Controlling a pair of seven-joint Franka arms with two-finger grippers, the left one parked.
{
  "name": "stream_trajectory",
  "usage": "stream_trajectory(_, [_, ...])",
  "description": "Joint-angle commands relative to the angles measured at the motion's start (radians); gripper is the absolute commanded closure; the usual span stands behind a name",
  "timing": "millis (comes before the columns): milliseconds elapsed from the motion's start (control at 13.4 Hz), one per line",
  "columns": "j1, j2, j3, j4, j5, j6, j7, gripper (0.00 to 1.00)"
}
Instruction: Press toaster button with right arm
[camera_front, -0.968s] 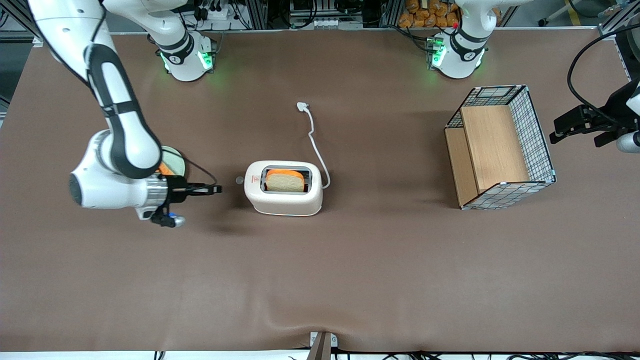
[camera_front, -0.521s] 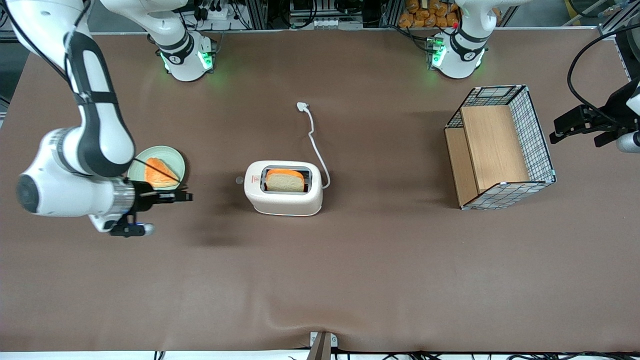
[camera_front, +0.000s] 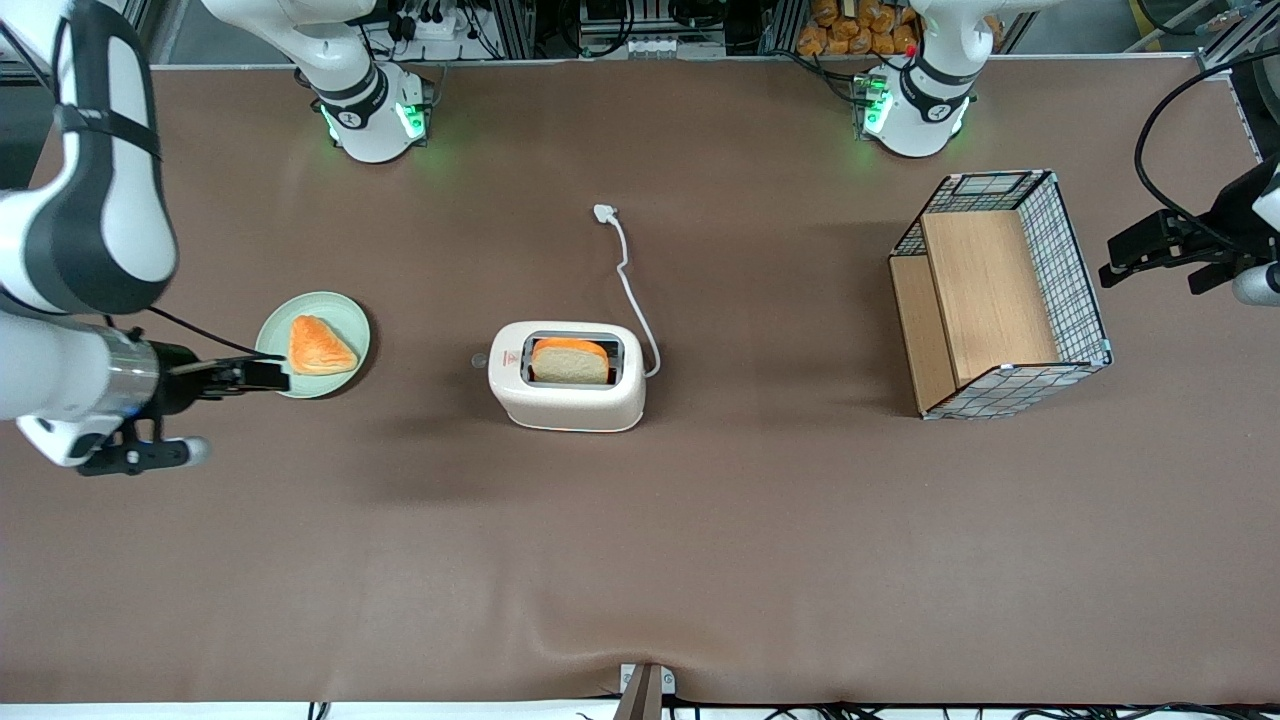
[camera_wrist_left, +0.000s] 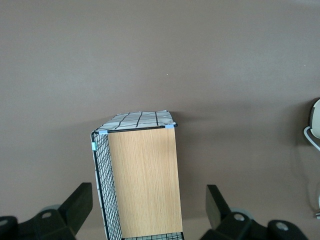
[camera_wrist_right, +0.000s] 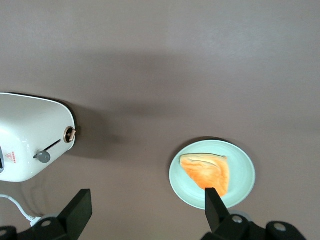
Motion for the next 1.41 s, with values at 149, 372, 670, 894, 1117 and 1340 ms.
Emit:
stream_trajectory(149, [-0.066,-0.067,0.014,0.095,-0.038,-0.09,-0.017,0.0])
stream_trajectory(372, [-0.089,-0.197,0.013,0.038,-0.041,-0.108,-0.06,0.0])
stream_trajectory(670, [-0.099,-0.394,0.013,-0.18,-0.059,-0.046,-0.057,0.0])
stream_trajectory(894, [-0.096,-0.448,0.016,-0.252,-0.113,-0.035,-0.057,0.0])
stream_trajectory(1117, [-0.087,-0.423,0.022,-0.212,-0.194,-0.032,-0.06,0.0])
stream_trajectory(1340, [-0.079,-0.428,0.017,-0.206,-0.213,-0.038,-0.064,0.0])
